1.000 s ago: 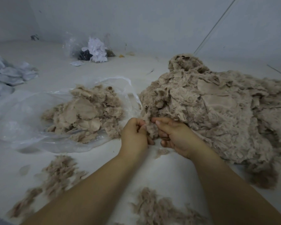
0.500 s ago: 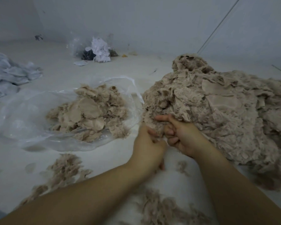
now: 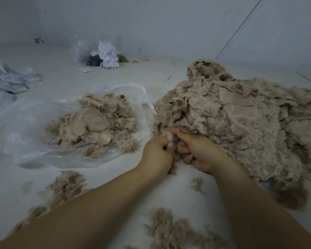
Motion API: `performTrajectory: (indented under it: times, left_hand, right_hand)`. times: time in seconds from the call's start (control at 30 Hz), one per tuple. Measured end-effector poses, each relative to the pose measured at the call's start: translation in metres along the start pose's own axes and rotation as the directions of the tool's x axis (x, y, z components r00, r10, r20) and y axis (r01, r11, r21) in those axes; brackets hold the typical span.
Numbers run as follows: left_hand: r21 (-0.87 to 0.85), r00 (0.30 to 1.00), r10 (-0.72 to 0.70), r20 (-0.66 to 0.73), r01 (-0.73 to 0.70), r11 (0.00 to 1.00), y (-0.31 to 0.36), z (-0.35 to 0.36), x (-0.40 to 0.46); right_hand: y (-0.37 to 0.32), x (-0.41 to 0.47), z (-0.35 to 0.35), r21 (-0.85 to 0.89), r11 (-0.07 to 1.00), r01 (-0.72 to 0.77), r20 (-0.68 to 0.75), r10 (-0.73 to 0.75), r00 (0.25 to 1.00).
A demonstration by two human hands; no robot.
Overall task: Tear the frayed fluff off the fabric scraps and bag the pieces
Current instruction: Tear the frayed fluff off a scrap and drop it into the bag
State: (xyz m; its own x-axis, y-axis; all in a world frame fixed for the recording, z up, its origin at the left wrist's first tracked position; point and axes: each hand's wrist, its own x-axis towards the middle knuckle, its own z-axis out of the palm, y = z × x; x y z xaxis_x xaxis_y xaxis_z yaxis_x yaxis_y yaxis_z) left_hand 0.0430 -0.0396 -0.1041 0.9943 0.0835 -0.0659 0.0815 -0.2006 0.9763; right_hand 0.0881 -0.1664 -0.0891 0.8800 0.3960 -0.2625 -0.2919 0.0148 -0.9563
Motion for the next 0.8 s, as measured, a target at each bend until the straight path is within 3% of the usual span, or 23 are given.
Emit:
performTrajectory:
  times: [0.17,0.4,0.53,0.67,0.8]
  left_hand:
    - [-0.019,0.994,0.108,0.028,-0.107,0.994,-0.003,-0.008,-0.013]
    - [-0.045,0.922,0.307,-0.237,-0.326,0.944,0.010,-0.030,-0.009]
    - [-0.034,0.887,0.349,-0.301,-0.376,0.926,0.010,-0.028,-0.012]
    - [-0.044,0.880,0.390,-0.271,-0.416,0.908,0.007,-0.026,-0.017]
    - [-0.075,0.893,0.331,-0.304,-0.368,0.927,0.000,-0.031,-0.019]
  right_hand:
    - [0.000,0.002,0.001,0.092,0.995,-0.032,-0.063,0.038,0.997]
    - [0.003,0.006,0.000,0.105,0.994,-0.035,-0.094,0.045,0.995]
    - [0.003,0.005,0.002,0.076,0.997,-0.033,-0.074,0.039,0.997]
    - [0.003,0.004,0.002,0.075,0.997,-0.027,-0.082,0.033,0.996]
    - [0.003,0.005,0.001,0.081,0.996,-0.043,-0.090,0.051,0.995]
